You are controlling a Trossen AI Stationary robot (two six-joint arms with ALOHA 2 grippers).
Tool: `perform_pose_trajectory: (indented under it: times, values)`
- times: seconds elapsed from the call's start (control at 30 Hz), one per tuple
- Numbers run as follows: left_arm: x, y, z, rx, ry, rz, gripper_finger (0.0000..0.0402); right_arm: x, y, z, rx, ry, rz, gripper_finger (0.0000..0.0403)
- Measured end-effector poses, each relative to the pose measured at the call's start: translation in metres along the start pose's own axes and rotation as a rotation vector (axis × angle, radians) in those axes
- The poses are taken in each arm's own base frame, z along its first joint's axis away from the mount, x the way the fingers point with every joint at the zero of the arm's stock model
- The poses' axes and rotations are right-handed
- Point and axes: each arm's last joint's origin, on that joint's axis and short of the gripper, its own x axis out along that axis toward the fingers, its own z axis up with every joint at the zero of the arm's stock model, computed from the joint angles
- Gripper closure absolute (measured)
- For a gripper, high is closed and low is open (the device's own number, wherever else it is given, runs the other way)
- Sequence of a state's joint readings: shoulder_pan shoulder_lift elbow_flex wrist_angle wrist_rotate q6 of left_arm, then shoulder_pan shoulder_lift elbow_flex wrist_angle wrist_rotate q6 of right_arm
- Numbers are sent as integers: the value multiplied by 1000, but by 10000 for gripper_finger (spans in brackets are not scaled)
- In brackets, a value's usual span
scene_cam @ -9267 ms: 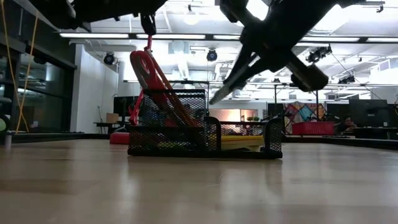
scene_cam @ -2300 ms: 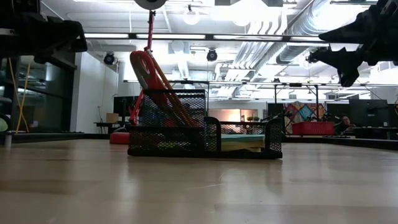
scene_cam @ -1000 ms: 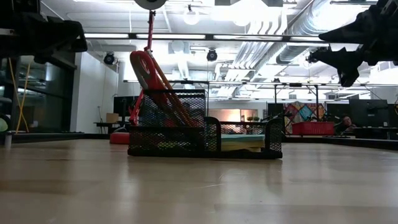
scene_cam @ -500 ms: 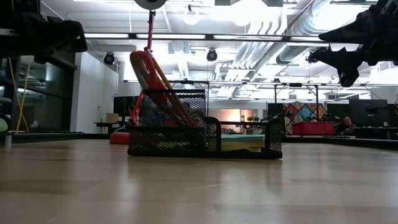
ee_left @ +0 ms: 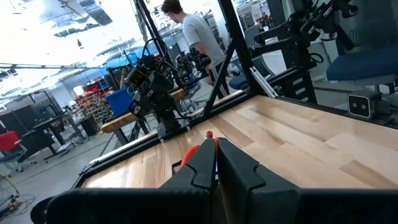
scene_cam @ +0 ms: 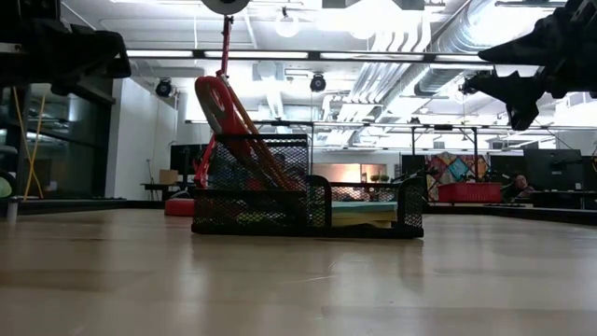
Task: Pick and place office supplies into organizer
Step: Return to Home Position
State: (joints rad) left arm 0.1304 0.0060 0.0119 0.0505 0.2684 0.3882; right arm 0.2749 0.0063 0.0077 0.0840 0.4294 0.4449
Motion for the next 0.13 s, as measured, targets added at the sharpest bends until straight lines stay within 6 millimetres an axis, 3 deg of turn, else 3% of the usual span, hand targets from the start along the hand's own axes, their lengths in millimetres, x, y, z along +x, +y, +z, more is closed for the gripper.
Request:
perform_pose_trajectory:
  times: [0.13]
  values:
    - [0, 0, 0, 0, 1, 0, 394, 0, 0, 0, 0, 0, -1, 210]
